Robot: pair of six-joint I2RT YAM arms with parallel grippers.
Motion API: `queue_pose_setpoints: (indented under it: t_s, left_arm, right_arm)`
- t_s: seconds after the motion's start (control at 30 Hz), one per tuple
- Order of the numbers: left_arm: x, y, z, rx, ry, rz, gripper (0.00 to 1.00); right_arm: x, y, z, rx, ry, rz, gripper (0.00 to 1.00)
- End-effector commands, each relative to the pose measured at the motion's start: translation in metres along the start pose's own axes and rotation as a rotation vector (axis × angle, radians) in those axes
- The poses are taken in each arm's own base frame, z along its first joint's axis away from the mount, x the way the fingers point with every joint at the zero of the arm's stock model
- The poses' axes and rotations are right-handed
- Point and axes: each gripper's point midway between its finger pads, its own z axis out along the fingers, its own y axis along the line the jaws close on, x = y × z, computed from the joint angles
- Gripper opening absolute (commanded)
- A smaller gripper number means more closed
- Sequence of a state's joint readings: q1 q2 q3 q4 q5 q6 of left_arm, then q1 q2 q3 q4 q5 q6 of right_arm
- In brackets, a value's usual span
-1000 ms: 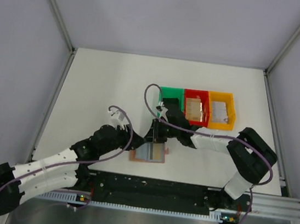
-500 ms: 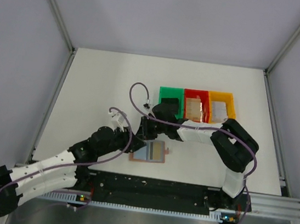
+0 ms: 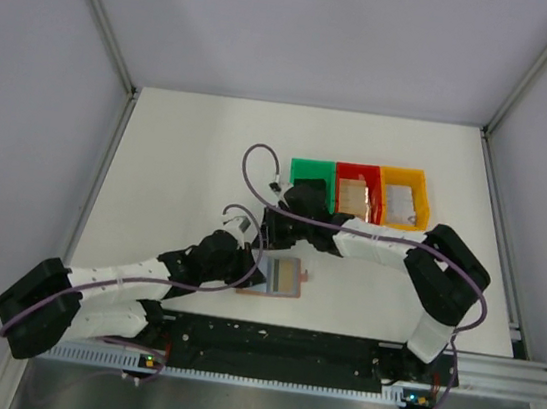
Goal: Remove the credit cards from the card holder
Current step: Remove the credit card from the card holder.
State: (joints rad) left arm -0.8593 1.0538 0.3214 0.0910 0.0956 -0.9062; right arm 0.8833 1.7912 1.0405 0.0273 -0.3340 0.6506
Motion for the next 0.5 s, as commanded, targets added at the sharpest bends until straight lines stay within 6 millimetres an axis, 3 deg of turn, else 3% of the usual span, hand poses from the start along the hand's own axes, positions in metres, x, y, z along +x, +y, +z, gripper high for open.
queue_pose_setpoints:
  t_s: [0.0, 0.13, 0.33, 0.47]
  left_arm:
    - [-0.005, 0.007, 0.003, -0.056, -0.029, -0.040, 0.08]
    - [-0.004, 0.017, 0.003, -0.102, -0.029, -0.042, 0.08]
    - [-0.004, 0.029, 0.008, -0.159, -0.035, -0.041, 0.05]
    - [-0.001, 0.032, 0.010, -0.177, -0.016, -0.041, 0.04]
  right_arm:
    - [-0.031, 0.008, -0.042, 0.009, -0.148, -0.045, 0.25]
    - [-0.021, -0.012, -0.060, 0.048, -0.165, -0.012, 0.28]
    - [0.012, -0.040, -0.062, 0.106, -0.121, 0.048, 0.31]
    - [0.024, -0.054, -0.065, 0.151, -0.126, 0.067, 0.31]
